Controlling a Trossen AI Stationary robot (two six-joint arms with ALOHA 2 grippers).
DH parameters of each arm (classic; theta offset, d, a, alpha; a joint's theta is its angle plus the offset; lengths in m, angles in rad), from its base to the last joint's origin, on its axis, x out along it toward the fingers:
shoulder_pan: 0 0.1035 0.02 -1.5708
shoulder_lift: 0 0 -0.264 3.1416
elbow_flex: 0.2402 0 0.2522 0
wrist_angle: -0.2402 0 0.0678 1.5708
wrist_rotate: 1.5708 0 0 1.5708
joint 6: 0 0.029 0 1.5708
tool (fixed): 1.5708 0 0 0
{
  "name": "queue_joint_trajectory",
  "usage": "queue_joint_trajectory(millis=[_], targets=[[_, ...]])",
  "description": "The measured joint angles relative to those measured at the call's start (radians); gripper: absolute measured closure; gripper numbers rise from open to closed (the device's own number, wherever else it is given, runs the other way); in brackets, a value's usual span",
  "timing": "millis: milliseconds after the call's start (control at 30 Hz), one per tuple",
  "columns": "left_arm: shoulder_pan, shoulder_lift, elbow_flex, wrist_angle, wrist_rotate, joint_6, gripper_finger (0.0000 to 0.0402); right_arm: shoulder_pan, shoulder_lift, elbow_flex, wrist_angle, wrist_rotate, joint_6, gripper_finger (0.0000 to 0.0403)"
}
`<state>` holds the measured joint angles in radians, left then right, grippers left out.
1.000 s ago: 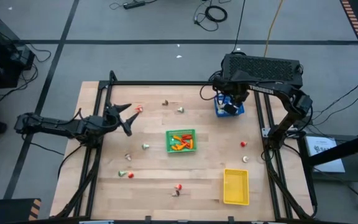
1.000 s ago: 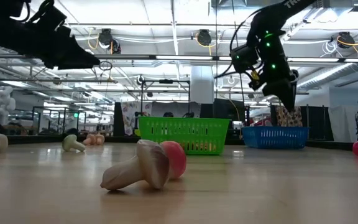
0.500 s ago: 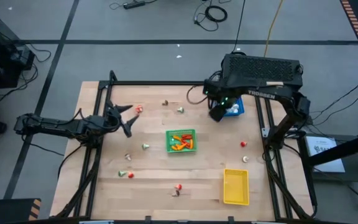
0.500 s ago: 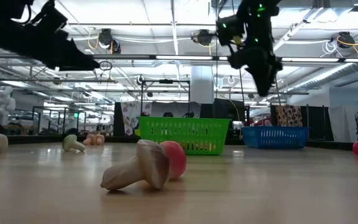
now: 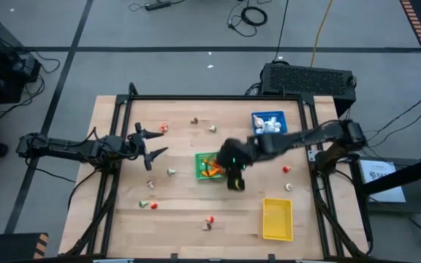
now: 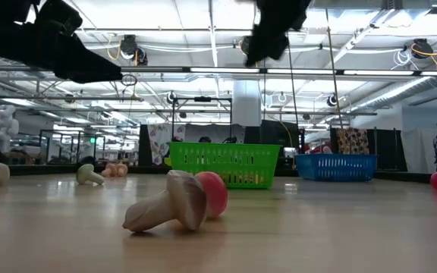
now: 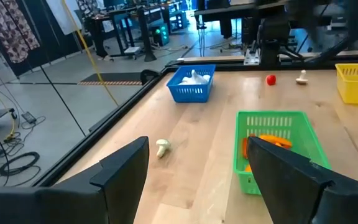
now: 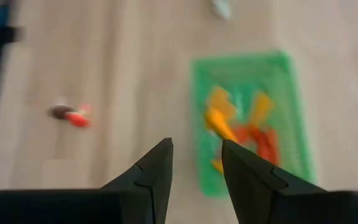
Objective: Sort produce into baskets
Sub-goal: Put the orange mushroom into the yellow bin
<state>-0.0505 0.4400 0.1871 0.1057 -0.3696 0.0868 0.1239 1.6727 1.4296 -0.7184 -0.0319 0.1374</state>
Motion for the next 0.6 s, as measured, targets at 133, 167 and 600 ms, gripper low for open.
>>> queue_joint_trajectory(millis=[133, 167, 600], targets=[[0.0, 0.0, 0.0, 0.017, -0.001, -0.002, 0.0123, 0.109, 0.04, 0.0, 0.119, 0.0, -0.152, 0.0273], [0.0, 0.0, 0.0, 0.024, -0.001, -0.003, 0.0123, 0.133, 0.057, 0.0, 0.143, 0.0, -0.199, 0.0273], [0.0, 0.0, 0.001, 0.068, 0.001, -0.019, 0.0123, 0.281, 0.282, 0.0, 0.461, 0.005, -0.352, 0.0238]])
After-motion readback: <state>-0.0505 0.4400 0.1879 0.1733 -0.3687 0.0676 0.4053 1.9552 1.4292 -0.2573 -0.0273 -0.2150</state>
